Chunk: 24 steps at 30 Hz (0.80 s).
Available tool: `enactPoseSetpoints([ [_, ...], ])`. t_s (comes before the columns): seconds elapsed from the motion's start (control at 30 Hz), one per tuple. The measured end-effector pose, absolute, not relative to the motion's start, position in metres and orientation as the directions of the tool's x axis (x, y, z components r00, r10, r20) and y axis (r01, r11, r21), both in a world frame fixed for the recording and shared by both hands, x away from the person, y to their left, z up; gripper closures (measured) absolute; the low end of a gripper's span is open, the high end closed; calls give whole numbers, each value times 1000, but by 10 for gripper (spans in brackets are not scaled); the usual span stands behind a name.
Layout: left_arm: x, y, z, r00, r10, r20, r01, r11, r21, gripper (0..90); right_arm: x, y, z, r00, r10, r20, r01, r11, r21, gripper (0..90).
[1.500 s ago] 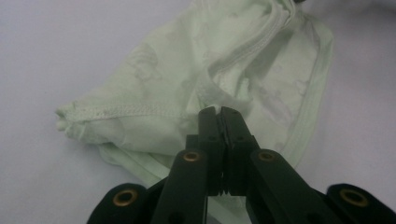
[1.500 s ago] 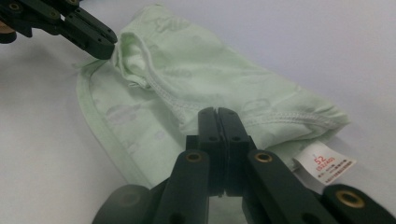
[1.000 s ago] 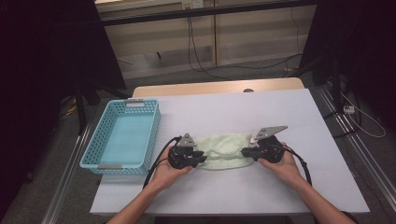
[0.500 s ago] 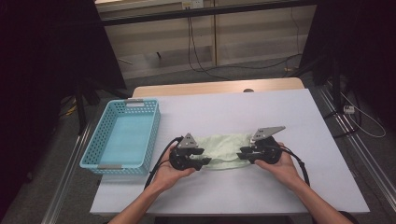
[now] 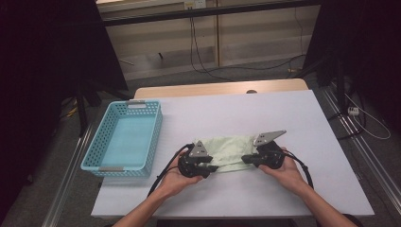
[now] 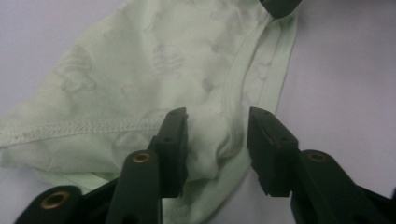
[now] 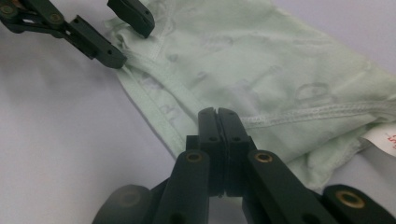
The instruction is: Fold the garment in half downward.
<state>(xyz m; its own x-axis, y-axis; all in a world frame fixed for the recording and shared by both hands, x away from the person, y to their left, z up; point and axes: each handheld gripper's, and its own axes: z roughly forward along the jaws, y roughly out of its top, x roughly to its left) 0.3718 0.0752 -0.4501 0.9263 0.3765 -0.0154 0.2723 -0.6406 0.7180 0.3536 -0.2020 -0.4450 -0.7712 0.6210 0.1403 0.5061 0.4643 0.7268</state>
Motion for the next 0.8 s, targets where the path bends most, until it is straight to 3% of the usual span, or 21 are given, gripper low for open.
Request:
enactPoseSetpoints([
  [0.1,374,78,-450,933,360,-27,268,-641,719,787,353,-202,-444,-773,618,145,508,465,725,900],
  [0.23,372,82,-445,937,349,-28,262,-646,717,862,350,-202,-442,-778,610,152,503,459,732,900],
  [0.47,365,86,-445,937,349,-30,263,-644,718,845,347,-198,-441,-792,590,155,495,474,728,900],
  [0.8,366,91,-448,937,347,-48,277,-648,709,690,348,-193,-450,-805,571,158,506,522,687,856],
])
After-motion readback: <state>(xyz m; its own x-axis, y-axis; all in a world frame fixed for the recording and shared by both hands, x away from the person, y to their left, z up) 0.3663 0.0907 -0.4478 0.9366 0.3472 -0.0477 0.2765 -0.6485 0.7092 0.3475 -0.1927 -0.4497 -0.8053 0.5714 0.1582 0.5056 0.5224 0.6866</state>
